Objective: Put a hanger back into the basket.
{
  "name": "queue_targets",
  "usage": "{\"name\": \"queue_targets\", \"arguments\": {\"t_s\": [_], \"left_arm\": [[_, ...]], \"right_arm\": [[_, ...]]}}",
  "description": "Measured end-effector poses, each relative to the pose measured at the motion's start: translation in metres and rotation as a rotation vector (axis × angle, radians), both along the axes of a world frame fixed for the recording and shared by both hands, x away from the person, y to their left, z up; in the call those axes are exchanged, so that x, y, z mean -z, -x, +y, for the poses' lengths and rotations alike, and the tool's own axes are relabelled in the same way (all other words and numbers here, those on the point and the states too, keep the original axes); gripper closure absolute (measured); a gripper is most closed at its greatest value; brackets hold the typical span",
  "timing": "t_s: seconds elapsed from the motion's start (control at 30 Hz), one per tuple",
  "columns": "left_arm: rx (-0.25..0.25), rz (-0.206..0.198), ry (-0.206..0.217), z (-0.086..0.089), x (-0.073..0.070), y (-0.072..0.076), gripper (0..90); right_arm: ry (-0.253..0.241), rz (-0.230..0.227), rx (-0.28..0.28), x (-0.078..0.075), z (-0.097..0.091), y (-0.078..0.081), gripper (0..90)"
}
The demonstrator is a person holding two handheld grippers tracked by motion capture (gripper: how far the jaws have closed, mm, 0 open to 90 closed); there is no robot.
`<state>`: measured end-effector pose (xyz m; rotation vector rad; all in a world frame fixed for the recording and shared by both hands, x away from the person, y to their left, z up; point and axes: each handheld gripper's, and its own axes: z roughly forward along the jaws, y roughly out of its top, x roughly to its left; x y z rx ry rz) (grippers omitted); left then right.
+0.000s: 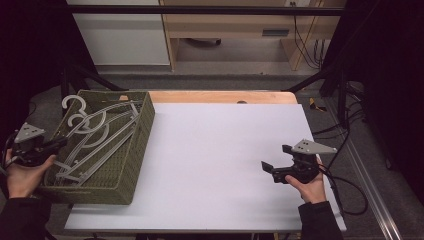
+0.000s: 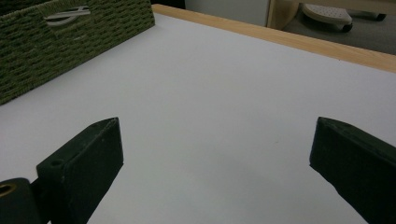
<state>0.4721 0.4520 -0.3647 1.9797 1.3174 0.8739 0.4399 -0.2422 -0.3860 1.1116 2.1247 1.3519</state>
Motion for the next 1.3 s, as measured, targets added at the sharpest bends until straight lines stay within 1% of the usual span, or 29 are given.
{"name": "queue_targets", "arguments": {"t_s": [0.07, 0.1, 0.13, 0.17, 0.23, 0.27, 0.3, 0.37, 0.5, 0.53, 0.57, 0.6, 0.63, 0.77, 0.87, 0.93, 0.97, 1.07, 1.13, 1.17, 1.3], "left_arm": [[-0.006, 0.055, -0.049, -0.004, 0.001, -0.004, 82.0], [-0.016, 0.088, -0.062, -0.005, 0.001, -0.006, 81.9], [-0.020, 0.102, -0.066, -0.006, 0.001, -0.007, 81.8], [-0.020, 0.102, -0.066, -0.006, 0.001, -0.007, 81.7], [-0.019, 0.133, -0.065, -0.006, 0.002, -0.008, 81.5], [-0.017, 0.136, -0.073, -0.006, 0.002, -0.009, 81.3], [-0.016, 0.148, -0.075, -0.006, 0.002, -0.009, 81.1], [-0.015, 0.177, -0.093, -0.007, 0.002, -0.011, 80.4], [-0.015, 0.243, -0.103, -0.003, 0.004, -0.012, 79.1], [-0.011, 0.247, -0.106, -0.002, 0.005, -0.011, 79.2], [-0.012, 0.251, -0.096, -0.001, 0.005, -0.010, 78.9], [-0.009, 0.248, -0.095, 0.000, 0.005, -0.009, 78.4], [-0.007, 0.244, -0.080, 0.001, 0.005, -0.008, 77.8], [0.008, 0.227, -0.044, 0.000, 0.004, -0.006, 70.1], [0.005, 0.202, -0.032, -0.002, 0.001, -0.005, 65.6], [0.005, 0.182, -0.021, -0.005, -0.003, -0.004, 62.0], [0.009, 0.174, -0.015, -0.007, -0.004, -0.003, 60.8], [0.023, 0.129, 0.014, -0.013, -0.009, 0.001, 56.2], [0.041, 0.099, 0.044, -0.018, -0.013, 0.004, 53.4], [0.046, 0.079, 0.063, -0.021, -0.015, 0.006, 51.6], [0.097, 0.019, 0.099, -0.036, -0.020, 0.011, 45.1]], "right_arm": [[-0.002, 0.002, -0.001, 0.000, 0.000, 0.000, 2.9], [-0.001, 0.001, -0.001, 0.000, 0.000, 0.000, 2.9], [0.003, 0.001, -0.005, 0.000, 0.000, 0.000, 2.9], [0.000, 0.000, 0.000, 0.000, 0.000, 0.000, 2.9], [-0.003, 0.000, 0.003, 0.000, 0.000, 0.000, 2.9], [-0.004, -0.001, 0.004, 0.000, 0.000, 0.000, 3.0], [-0.003, 0.000, 0.004, 0.000, 0.000, 0.000, 2.9], [-0.004, -0.001, 0.003, 0.000, 0.000, 0.001, 2.9], [-0.006, -0.001, 0.003, -0.001, 0.000, 0.001, 3.0], [-0.008, 0.002, 0.004, -0.001, 0.000, 0.001, 3.0], [-0.008, 0.003, 0.005, -0.001, 0.000, 0.001, 3.0], [-0.004, 0.000, 0.004, -0.001, 0.000, 0.001, 2.9], [-0.003, -0.001, 0.003, -0.001, 0.000, 0.001, 3.0], [-0.004, 0.000, 0.004, -0.001, 0.000, 0.001, 2.9], [-0.008, 0.003, 0.005, -0.001, 0.000, 0.001, 2.9], [0.000, -0.002, -0.002, -0.001, -0.001, 0.001, 2.9], [-0.008, -0.003, 0.003, -0.001, -0.001, 0.001, 2.9], [-0.006, -0.006, -0.001, -0.002, -0.002, 0.001, 2.9], [-0.017, -0.008, 0.003, -0.002, -0.002, 0.002, 2.9], [-0.013, -0.013, -0.002, -0.002, -0.003, 0.002, 2.9], [-0.029, -0.022, 0.004, -0.003, -0.002, 0.003, 2.8]]}}
